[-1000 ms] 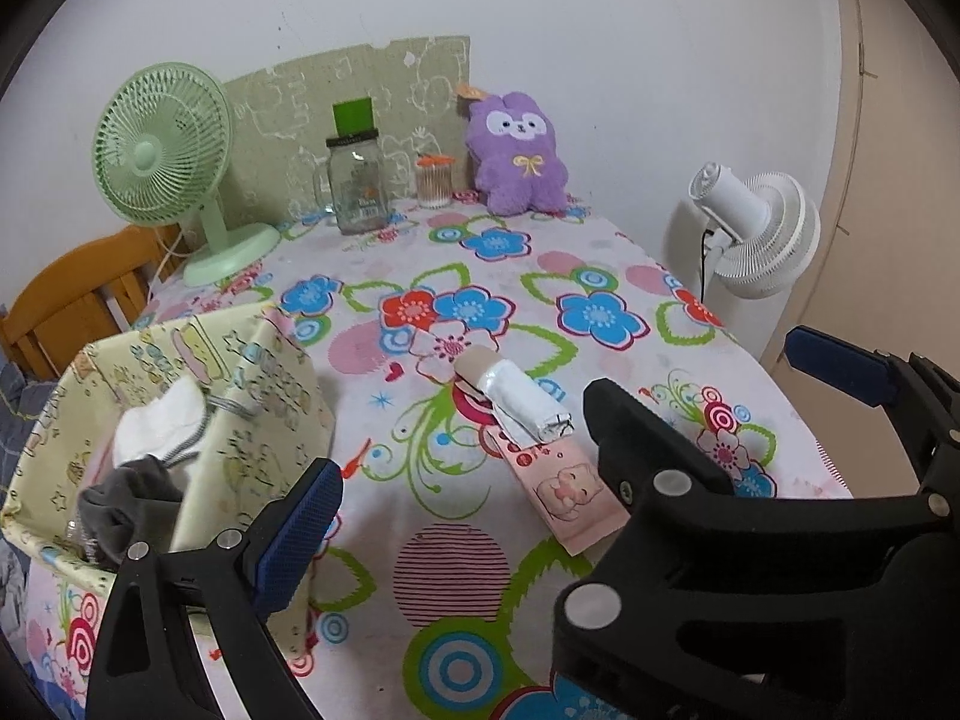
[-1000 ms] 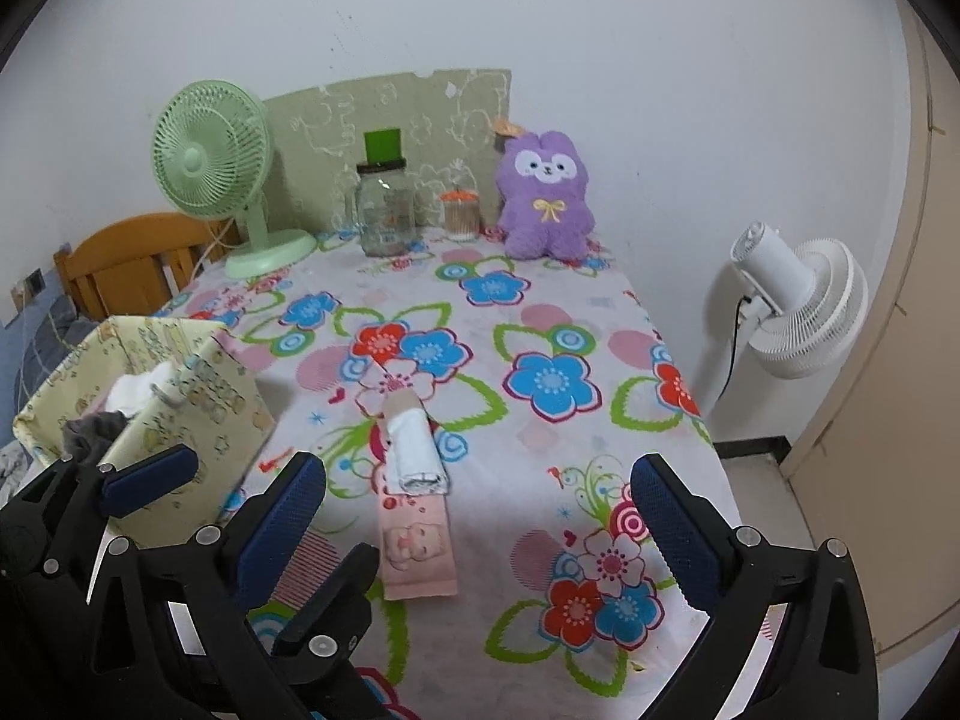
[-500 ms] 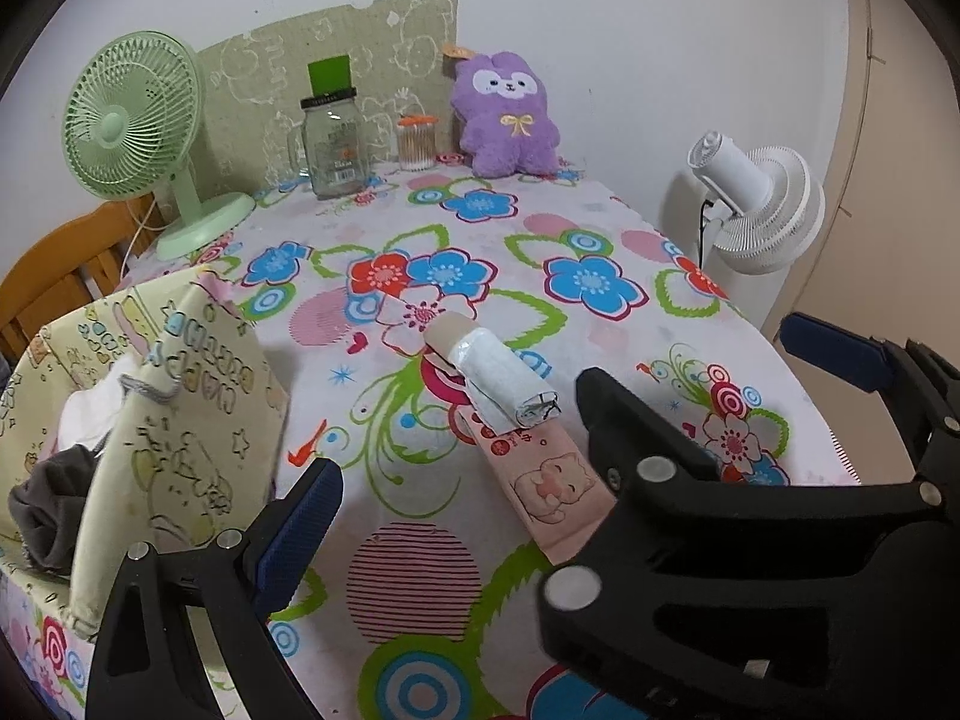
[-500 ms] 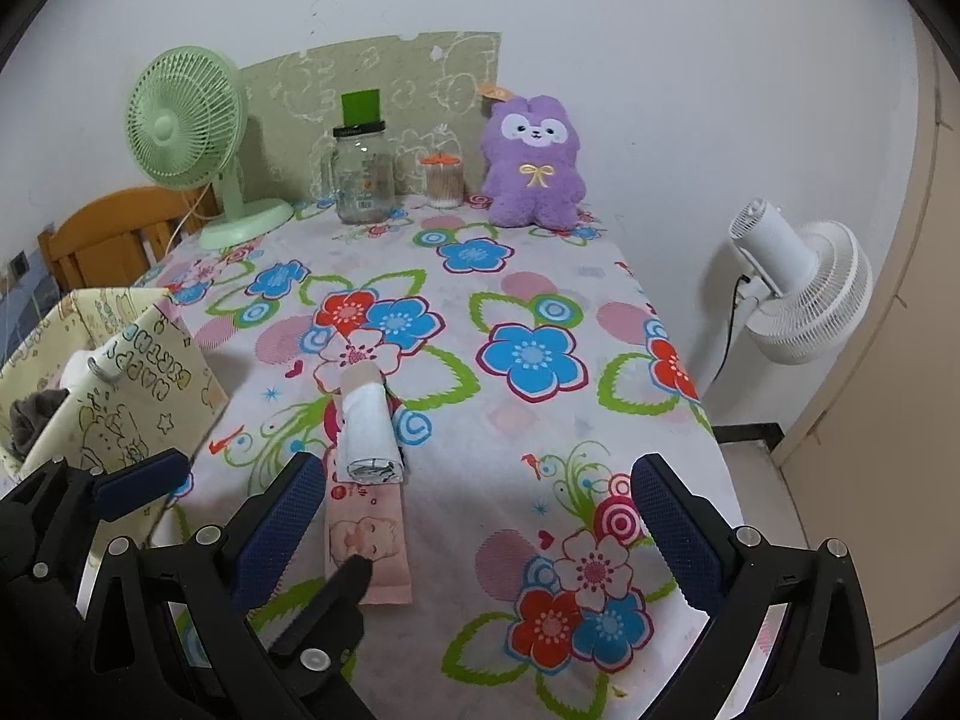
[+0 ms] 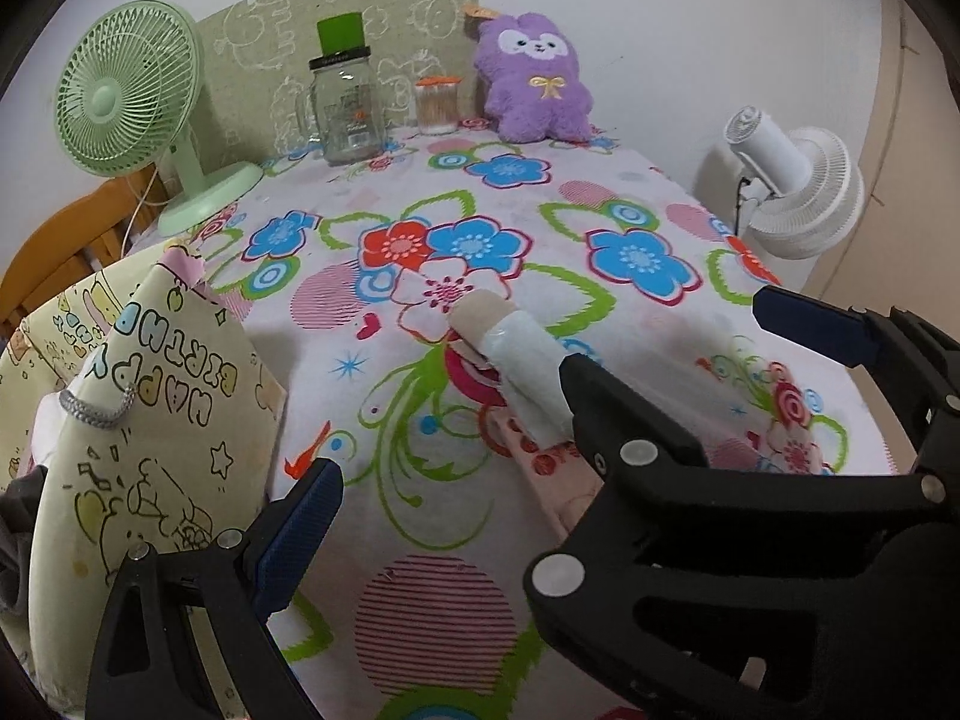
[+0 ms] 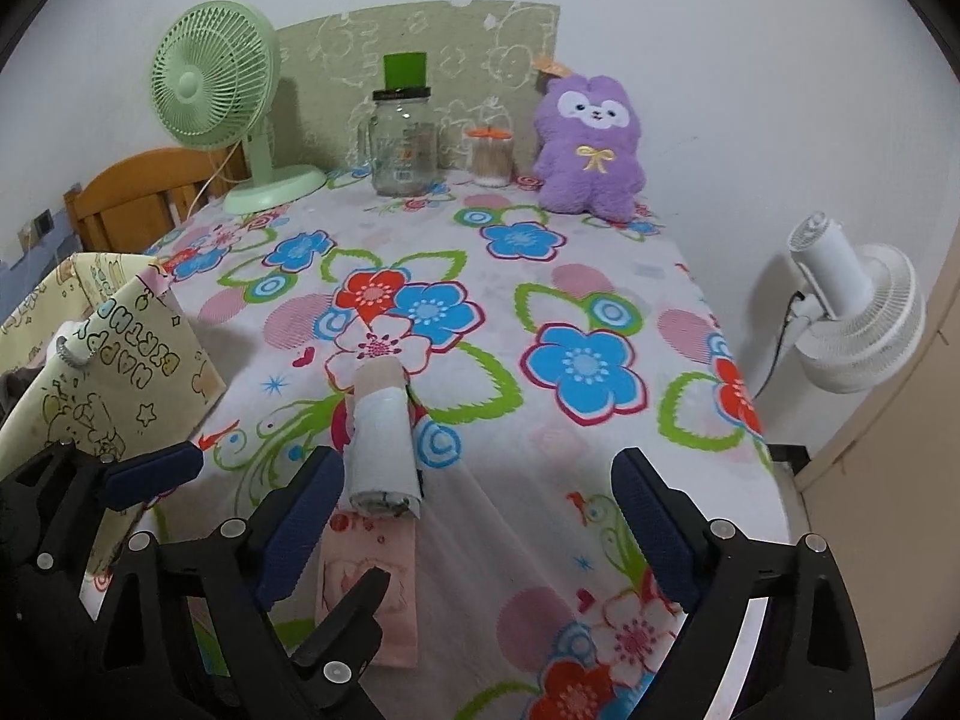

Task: Organize soft objects
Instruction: 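Move both tools over the white rolled towel and pink wipes packet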

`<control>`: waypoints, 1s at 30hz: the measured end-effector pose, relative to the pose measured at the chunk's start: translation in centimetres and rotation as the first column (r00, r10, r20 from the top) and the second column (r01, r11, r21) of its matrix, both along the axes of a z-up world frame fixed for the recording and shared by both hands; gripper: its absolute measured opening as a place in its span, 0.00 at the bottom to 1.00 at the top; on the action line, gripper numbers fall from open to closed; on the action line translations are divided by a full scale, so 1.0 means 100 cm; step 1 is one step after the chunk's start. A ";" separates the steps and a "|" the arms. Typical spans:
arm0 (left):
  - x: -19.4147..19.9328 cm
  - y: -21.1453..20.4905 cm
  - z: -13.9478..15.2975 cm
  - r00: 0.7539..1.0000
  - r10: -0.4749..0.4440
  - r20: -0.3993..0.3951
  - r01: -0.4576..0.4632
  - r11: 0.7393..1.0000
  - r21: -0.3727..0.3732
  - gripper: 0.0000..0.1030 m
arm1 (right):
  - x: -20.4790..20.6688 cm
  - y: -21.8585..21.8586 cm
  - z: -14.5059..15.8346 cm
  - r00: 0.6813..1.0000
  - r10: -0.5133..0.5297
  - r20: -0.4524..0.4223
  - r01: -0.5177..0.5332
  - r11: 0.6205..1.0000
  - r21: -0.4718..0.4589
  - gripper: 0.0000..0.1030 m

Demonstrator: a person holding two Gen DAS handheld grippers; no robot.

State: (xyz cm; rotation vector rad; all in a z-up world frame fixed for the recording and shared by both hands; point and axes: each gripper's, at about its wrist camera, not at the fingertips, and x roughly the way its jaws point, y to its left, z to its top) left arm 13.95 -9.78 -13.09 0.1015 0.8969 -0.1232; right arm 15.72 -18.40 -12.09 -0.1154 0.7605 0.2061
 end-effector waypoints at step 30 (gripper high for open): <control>0.016 0.009 -0.009 0.999 0.016 -0.043 -0.018 0.998 -0.059 0.93 | 0.035 0.018 -0.024 0.972 0.143 -0.187 -0.135 0.989 0.055 0.21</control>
